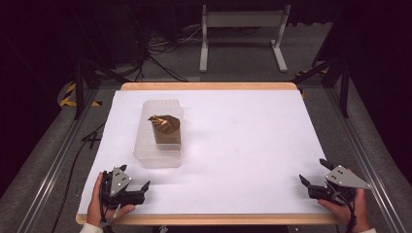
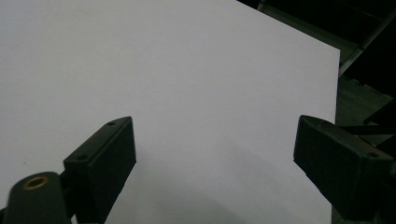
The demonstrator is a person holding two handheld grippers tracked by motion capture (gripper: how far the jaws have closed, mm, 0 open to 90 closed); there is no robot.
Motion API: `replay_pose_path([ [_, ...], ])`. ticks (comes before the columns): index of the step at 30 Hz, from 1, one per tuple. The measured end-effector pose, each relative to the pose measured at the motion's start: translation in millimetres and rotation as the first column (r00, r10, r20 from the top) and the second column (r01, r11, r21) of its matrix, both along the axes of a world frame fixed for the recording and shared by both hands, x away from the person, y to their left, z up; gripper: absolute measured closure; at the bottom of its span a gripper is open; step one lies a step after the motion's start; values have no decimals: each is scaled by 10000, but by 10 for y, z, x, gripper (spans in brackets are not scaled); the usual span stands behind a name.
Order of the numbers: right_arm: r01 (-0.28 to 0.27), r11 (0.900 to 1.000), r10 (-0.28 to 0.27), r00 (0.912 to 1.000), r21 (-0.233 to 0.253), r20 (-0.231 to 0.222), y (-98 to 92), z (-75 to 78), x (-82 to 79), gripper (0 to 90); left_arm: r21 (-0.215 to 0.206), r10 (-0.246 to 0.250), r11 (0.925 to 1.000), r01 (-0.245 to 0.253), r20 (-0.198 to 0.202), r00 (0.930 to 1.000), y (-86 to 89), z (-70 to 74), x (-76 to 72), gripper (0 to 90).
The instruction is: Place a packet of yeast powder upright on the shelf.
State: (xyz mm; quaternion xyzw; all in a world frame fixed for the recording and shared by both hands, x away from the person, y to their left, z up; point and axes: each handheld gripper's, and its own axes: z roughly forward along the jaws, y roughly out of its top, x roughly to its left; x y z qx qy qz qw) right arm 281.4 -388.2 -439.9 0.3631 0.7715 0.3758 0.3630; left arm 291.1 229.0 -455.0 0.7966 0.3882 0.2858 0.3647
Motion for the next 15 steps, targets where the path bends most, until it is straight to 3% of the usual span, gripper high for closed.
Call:
replay_pose_path([
  [6,58,9997,-56,10000,-245,63,10,-10,-4,133,39,5,10000,-5,-19,10000,-8,-1,5,66],
  [15,51,9997,-50,10000,-228,68,11,-9,-5,133,8,-12,10000,12,-32,10000,-13,-6,18,66],
])
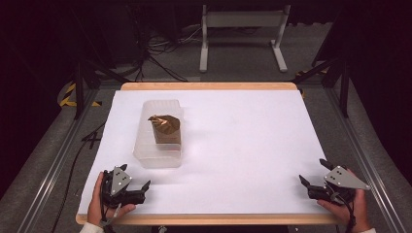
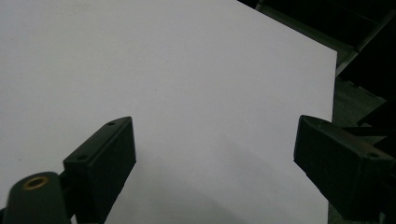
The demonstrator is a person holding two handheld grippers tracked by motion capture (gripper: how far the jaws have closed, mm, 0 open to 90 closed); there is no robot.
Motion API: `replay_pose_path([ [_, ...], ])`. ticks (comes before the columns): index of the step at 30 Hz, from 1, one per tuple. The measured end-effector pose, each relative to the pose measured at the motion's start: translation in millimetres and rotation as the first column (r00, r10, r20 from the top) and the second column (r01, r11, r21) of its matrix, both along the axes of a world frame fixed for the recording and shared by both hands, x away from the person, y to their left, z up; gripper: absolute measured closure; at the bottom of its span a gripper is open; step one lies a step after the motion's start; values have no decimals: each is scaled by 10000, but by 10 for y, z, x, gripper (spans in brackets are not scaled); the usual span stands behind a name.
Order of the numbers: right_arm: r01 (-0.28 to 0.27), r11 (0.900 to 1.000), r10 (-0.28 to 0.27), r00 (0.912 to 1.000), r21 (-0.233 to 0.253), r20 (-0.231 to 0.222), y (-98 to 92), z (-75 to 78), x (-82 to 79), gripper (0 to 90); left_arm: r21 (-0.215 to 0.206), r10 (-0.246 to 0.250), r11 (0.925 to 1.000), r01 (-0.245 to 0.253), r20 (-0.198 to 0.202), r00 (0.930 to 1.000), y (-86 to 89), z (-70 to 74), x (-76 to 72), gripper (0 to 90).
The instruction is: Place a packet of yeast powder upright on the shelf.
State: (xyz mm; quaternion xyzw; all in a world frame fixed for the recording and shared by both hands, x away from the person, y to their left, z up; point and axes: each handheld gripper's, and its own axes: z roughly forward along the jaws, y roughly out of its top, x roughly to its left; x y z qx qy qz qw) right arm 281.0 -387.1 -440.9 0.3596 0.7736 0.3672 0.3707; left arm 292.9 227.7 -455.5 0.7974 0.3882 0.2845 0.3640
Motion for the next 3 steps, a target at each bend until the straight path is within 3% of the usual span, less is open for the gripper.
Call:
replay_pose_path([
  [3,66,10000,-66,10000,20,-73,-8,-11,12,132,6,-28,10000,28,-22,10000,7,0,-2,65],
])
